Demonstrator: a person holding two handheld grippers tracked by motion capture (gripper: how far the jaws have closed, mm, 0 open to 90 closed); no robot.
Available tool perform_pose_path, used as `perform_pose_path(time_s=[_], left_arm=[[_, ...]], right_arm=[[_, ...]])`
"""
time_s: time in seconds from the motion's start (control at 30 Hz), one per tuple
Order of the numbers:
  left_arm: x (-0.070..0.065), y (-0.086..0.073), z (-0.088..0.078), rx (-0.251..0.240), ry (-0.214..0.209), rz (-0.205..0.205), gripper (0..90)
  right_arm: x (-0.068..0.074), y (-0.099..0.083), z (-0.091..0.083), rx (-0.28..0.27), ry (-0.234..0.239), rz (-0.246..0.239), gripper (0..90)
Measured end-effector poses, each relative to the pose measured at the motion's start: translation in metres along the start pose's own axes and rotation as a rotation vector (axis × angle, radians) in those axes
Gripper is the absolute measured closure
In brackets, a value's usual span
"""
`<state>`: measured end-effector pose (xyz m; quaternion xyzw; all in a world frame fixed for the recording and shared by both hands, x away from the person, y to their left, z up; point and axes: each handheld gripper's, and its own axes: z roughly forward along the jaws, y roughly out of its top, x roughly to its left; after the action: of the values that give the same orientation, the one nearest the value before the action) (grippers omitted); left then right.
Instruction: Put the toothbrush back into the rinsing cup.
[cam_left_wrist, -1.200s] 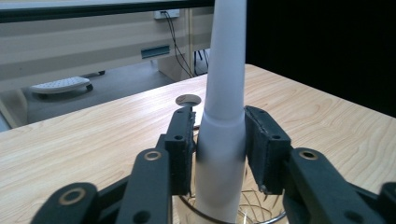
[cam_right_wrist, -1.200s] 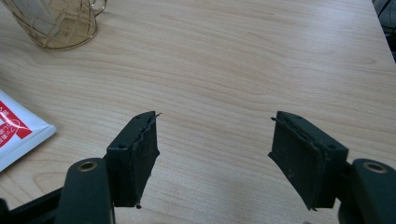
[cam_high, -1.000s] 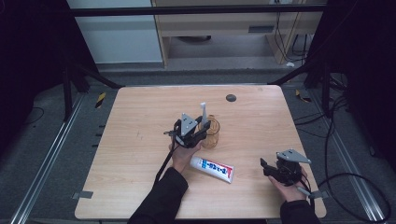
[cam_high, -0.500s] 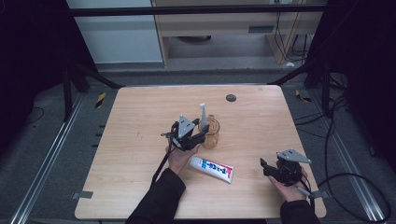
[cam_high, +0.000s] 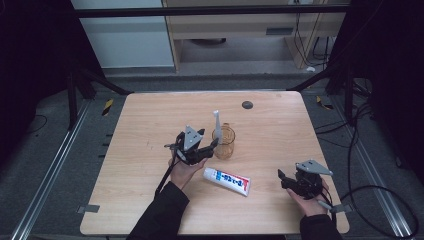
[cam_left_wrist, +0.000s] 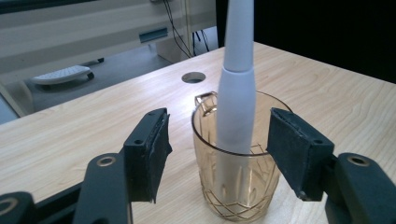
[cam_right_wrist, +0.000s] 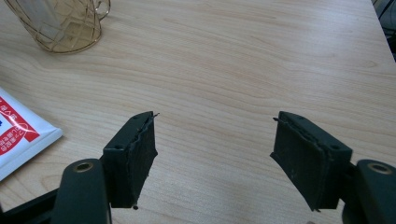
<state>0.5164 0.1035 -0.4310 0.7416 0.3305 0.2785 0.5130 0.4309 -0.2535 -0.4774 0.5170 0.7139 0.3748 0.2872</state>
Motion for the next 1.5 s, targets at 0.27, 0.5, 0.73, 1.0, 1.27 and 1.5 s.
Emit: perform_pose_path(time_s=[0.27,0.5,0.73,1.0,1.27,1.5], left_arm=[[0.002,0.005,-0.009,0.016,0.000,0.024,36.8],[0.005,0.003,-0.022,0.060,-0.017,0.054,36.9],[0.013,-0.004,-0.044,0.126,-0.025,0.057,37.5],[0.030,-0.022,-0.076,0.109,0.001,0.030,37.1],[0.051,-0.050,-0.108,0.156,0.062,-0.001,36.9],[0.058,-0.073,-0.138,0.197,0.091,-0.010,34.3]], right_arm=[[0.000,0.001,-0.003,-0.009,0.001,0.003,29.6],[0.001,0.002,-0.004,-0.014,0.006,-0.003,29.7],[0.005,0.003,-0.004,-0.008,0.013,-0.022,31.1],[0.012,0.005,-0.003,-0.011,0.044,-0.044,34.0],[0.018,0.010,-0.003,-0.014,0.079,-0.058,39.8],[0.026,0.012,-0.002,-0.016,0.126,-0.054,43.8]])
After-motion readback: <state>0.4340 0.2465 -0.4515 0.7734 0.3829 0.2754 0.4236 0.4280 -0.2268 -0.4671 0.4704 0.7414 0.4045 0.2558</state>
